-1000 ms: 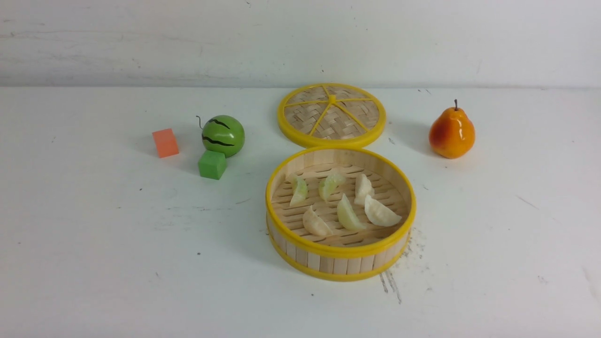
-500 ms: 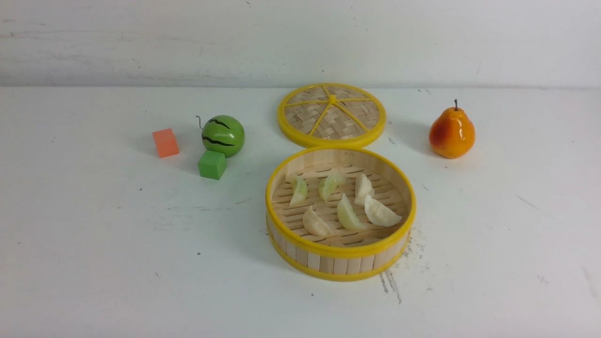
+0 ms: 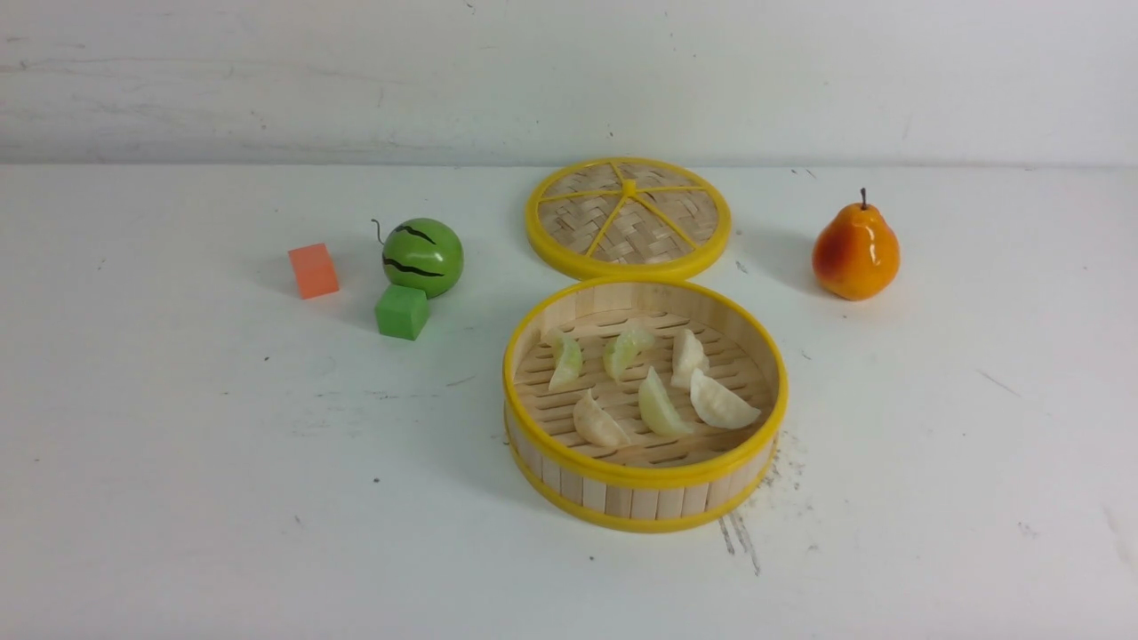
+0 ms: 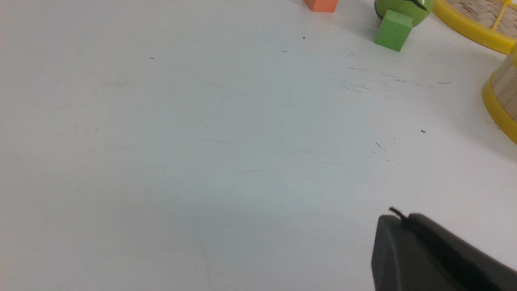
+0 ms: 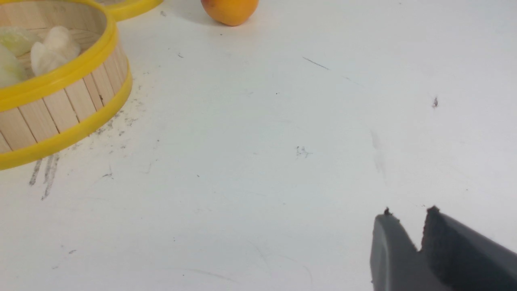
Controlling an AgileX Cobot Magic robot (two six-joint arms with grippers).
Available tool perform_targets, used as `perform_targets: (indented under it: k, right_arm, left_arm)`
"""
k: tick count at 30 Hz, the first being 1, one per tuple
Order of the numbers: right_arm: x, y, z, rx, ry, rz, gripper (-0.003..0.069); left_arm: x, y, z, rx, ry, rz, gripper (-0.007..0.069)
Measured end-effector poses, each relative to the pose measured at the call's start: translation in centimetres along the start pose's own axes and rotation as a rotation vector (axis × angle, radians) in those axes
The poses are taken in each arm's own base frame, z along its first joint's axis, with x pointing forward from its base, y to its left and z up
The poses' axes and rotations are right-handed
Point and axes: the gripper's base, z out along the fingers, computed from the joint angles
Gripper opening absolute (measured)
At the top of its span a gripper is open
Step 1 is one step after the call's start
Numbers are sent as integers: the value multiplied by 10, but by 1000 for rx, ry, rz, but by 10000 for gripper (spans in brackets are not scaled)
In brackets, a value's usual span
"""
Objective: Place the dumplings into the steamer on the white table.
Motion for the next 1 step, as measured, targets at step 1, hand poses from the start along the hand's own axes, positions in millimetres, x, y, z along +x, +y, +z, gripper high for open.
perform_targets:
  k: [1]
  right_arm:
    - [0, 0, 0, 0, 0, 0, 128]
  left_arm:
    - [0, 0, 0, 0, 0, 0, 4]
